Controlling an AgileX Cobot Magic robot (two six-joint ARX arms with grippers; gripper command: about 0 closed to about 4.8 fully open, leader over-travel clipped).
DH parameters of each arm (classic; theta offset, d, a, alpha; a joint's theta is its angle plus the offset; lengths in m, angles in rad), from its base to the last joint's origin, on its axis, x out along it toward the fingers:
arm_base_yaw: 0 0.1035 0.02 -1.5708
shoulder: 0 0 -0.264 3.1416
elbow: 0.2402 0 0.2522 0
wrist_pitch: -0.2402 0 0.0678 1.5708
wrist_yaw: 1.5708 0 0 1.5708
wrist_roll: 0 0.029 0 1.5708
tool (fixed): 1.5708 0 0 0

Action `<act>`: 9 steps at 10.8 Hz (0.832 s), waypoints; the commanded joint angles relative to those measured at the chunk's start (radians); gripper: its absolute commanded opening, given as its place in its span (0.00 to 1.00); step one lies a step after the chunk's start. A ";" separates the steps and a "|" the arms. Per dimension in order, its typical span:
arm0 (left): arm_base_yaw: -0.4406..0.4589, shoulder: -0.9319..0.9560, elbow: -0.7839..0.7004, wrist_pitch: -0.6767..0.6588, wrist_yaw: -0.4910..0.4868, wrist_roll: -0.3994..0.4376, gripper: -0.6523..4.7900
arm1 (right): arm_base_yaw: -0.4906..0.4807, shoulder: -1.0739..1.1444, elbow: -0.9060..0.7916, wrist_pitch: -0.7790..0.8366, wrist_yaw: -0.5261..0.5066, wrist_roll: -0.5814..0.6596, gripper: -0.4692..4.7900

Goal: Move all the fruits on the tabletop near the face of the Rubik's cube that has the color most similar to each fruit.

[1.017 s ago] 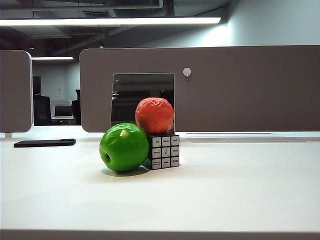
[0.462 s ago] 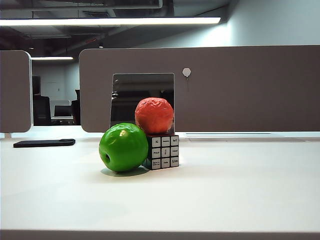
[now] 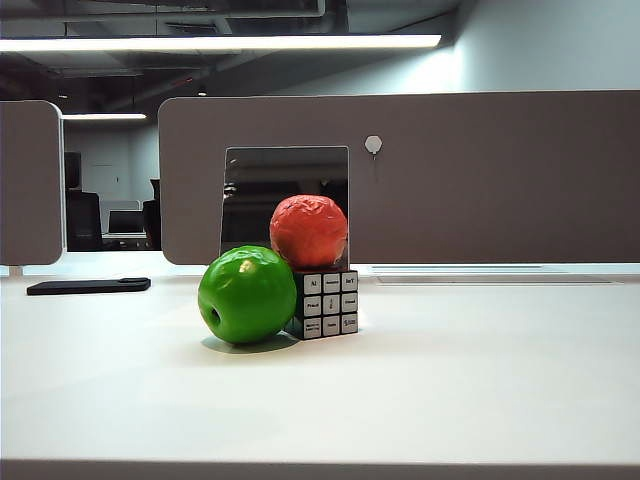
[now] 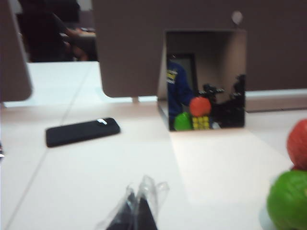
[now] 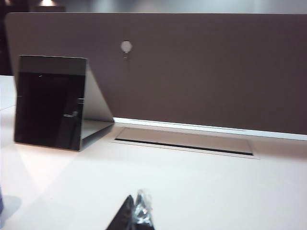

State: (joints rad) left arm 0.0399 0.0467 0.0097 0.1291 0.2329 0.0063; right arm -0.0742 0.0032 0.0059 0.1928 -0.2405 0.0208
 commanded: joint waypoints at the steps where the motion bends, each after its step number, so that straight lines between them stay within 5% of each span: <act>1: 0.000 -0.001 0.001 0.066 -0.158 0.000 0.11 | 0.000 -0.001 0.000 0.014 0.095 -0.025 0.09; 8: 0.000 -0.001 0.001 0.059 -0.154 -0.025 0.11 | 0.000 -0.001 0.000 -0.060 0.130 -0.020 0.09; 9: -0.001 -0.001 0.001 0.020 -0.053 -0.026 0.11 | 0.000 -0.001 0.000 -0.061 0.130 -0.020 0.09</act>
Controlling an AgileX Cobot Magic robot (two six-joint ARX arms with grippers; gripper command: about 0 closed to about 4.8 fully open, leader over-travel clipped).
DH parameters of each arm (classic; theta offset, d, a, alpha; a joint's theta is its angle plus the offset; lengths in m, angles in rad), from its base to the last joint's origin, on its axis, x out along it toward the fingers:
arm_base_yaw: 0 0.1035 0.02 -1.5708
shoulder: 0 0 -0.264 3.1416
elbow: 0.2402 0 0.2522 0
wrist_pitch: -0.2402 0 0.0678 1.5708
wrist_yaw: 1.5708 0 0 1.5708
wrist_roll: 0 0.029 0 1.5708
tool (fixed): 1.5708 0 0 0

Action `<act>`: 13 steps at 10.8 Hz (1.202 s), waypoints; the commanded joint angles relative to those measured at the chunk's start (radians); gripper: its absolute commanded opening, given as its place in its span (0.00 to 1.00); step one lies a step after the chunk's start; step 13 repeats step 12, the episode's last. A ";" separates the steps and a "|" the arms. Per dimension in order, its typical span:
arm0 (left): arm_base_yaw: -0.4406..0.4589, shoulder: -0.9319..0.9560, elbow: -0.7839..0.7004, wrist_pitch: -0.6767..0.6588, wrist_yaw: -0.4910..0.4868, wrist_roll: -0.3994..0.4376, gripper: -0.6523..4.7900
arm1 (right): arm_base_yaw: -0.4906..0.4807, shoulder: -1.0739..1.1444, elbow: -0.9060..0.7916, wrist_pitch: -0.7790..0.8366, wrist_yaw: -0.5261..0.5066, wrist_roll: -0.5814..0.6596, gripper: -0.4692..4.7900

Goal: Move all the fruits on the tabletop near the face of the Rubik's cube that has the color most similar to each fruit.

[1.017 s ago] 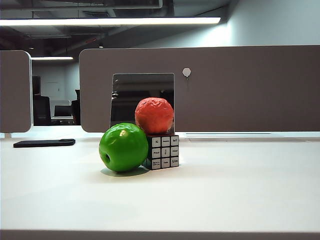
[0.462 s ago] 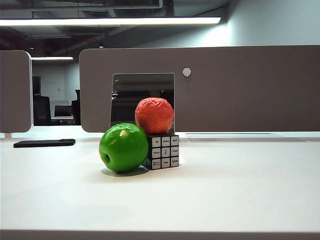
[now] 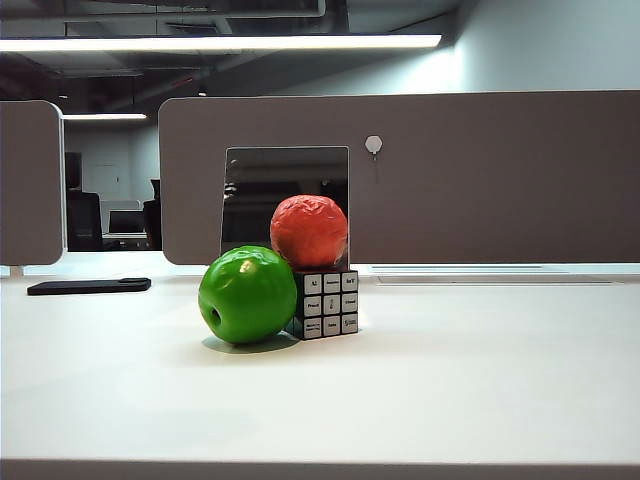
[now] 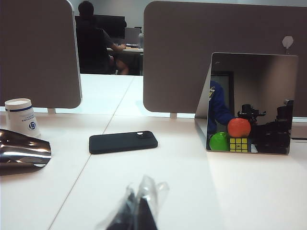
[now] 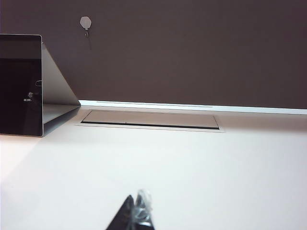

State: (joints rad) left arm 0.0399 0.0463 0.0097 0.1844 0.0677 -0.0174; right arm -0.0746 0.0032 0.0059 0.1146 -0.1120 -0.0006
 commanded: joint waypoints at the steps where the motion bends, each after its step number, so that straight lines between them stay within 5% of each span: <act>1: -0.001 0.000 0.001 -0.048 0.113 -0.002 0.11 | 0.000 -0.001 0.000 0.017 0.002 0.001 0.09; 13: 0.000 0.000 0.001 -0.087 0.112 -0.002 0.11 | -0.001 -0.001 0.000 0.017 0.002 0.001 0.09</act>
